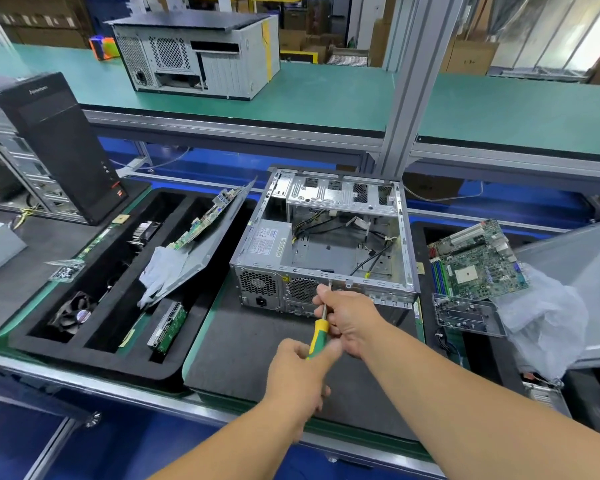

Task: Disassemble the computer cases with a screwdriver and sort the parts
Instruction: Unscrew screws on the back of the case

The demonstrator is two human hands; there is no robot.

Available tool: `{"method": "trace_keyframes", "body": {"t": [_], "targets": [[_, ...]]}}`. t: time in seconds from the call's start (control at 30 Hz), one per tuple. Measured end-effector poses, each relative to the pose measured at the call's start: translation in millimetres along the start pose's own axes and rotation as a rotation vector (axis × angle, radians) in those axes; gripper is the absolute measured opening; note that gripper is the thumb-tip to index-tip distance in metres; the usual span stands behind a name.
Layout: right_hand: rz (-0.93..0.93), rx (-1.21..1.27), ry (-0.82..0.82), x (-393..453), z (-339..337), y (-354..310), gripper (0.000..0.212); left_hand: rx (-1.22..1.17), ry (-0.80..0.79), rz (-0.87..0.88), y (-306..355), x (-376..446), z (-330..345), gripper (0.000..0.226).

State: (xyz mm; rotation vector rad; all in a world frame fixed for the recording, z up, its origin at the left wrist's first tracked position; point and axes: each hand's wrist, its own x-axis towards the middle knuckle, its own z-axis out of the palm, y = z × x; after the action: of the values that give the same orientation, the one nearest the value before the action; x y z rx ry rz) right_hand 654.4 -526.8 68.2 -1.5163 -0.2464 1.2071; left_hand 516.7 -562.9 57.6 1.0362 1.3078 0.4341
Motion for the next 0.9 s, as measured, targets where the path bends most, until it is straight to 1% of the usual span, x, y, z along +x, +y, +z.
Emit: {"method": "trace_keyframes", "body": {"t": [0.03,0.1,0.17,0.2,0.27,0.3,0.37,0.4,0.47,0.53,0.57,0.6,0.63,0.7,0.73,0.77,0.83,0.9], "targets": [[-0.002,0.001,0.006,-1,1,0,0.03,0.083,0.05,0.066,-4,0,0,0.051],[-0.006,0.001,0.011,-2,1,1,0.03,0.14,0.112,0.146,-9,1,0,0.045],[-0.02,-0.075,0.053,-2,0,0,0.036,0.092,0.09,0.13,-9,-1,2,0.04],[-0.039,-0.159,0.102,-2,-1,-2,0.043,0.008,0.049,0.072,-7,-3,4,0.038],[-0.089,-0.336,0.232,-1,-6,-9,0.053,-0.24,-0.079,-0.108,-1,-9,6,0.035],[-0.12,-0.413,0.282,0,-9,-14,0.055,-0.36,-0.148,-0.195,3,-13,6,0.037],[-0.221,-0.533,0.3,2,-17,-24,0.051,-0.525,-0.247,-0.329,10,-20,5,0.045],[-0.291,-0.589,0.295,4,-20,-31,0.048,-0.567,-0.279,-0.371,11,-21,4,0.049],[-0.484,-0.777,0.306,8,-24,-50,0.047,-0.615,-0.31,-0.415,13,-20,3,0.052],[-0.635,-0.968,0.306,15,-23,-75,0.044,-0.629,-0.289,-0.427,16,-20,3,0.05],[-0.642,-1.053,0.256,19,-22,-87,0.038,-0.616,-0.264,-0.419,17,-19,3,0.047],[-0.594,-1.127,0.176,23,-21,-97,0.034,-0.594,-0.238,-0.404,18,-18,4,0.043],[-0.517,-1.203,0.077,28,-20,-103,0.035,-0.571,-0.214,-0.386,17,-17,6,0.042],[-0.348,-1.381,-0.113,33,-17,-105,0.048,-0.544,-0.168,-0.352,14,-14,7,0.038],[-0.299,-1.452,-0.17,35,-16,-103,0.049,-0.532,-0.148,-0.337,13,-13,7,0.035],[-0.269,-1.481,-0.194,37,-14,-102,0.047,-0.517,-0.131,-0.324,13,-11,7,0.032],[-0.231,-1.363,-0.176,40,-14,-100,0.037,-0.503,-0.129,-0.315,14,-10,6,0.034],[-0.226,-1.281,-0.189,43,-15,-101,0.024,-0.505,-0.173,-0.357,15,-11,3,0.045]]}}
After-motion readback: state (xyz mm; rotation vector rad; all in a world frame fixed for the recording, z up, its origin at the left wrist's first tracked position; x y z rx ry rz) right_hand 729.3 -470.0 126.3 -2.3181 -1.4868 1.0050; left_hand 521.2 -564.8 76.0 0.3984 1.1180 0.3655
